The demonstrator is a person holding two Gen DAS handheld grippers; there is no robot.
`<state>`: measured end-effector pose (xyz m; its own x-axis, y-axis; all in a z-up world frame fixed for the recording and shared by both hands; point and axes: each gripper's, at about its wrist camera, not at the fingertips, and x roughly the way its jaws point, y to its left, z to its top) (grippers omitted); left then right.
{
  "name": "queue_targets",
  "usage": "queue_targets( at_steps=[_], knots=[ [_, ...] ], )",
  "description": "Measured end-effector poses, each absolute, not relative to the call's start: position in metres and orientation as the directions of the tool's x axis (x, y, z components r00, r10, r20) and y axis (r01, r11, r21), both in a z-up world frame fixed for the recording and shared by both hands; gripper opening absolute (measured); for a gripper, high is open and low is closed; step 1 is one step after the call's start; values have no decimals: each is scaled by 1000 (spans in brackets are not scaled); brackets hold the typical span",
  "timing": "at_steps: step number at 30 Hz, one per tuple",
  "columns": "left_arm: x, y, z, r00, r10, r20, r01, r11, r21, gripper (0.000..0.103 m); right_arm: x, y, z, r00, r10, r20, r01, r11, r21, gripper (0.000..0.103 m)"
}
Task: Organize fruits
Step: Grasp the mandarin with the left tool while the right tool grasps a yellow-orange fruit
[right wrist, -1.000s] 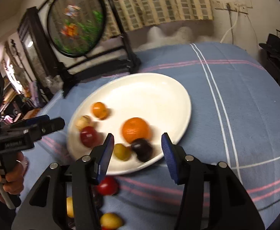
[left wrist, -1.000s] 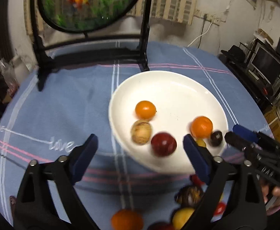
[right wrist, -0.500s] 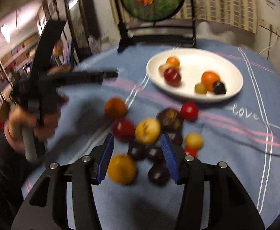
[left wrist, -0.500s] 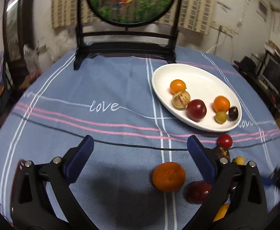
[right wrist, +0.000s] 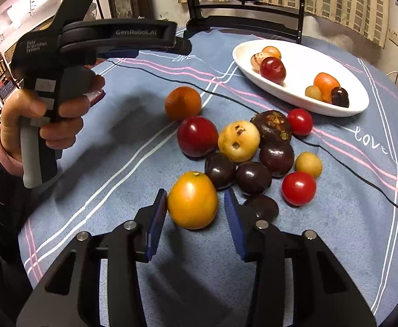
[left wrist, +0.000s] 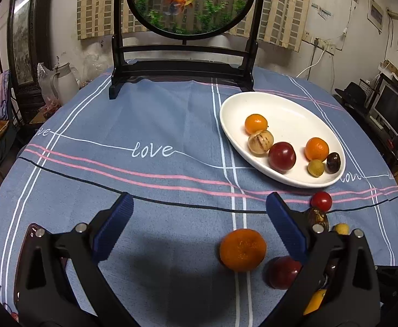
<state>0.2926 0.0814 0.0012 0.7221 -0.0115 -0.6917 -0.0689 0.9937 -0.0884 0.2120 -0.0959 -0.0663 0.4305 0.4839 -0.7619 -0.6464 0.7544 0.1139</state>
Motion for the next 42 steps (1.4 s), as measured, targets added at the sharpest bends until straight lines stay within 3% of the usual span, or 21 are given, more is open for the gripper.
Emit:
queue_targets(
  at_steps=[8, 14, 23, 31, 42],
  knots=[
    [293, 84, 0, 716, 2, -698, -79, 994, -79, 99, 208, -91, -71, 434, 464, -772, -655, 751, 83, 38],
    [291, 89, -3, 710, 19, -704, -95, 993, -69, 99, 214, -108, -57, 435, 532, -727, -645, 747, 160, 38],
    [294, 82, -20, 622, -194, -759, 7, 970, -243, 97, 230, -138, -51, 470, 551, -690, -560, 790, 249, 38],
    [295, 64, -38, 540, -245, -805, 63, 966, -251, 68, 230, -142, -48, 479, 557, -678, -556, 790, 256, 38],
    [298, 62, -48, 506, -243, -827, 61, 967, -247, 54, 227, -144, -46, 491, 551, -675, -551, 796, 250, 38]
  ],
)
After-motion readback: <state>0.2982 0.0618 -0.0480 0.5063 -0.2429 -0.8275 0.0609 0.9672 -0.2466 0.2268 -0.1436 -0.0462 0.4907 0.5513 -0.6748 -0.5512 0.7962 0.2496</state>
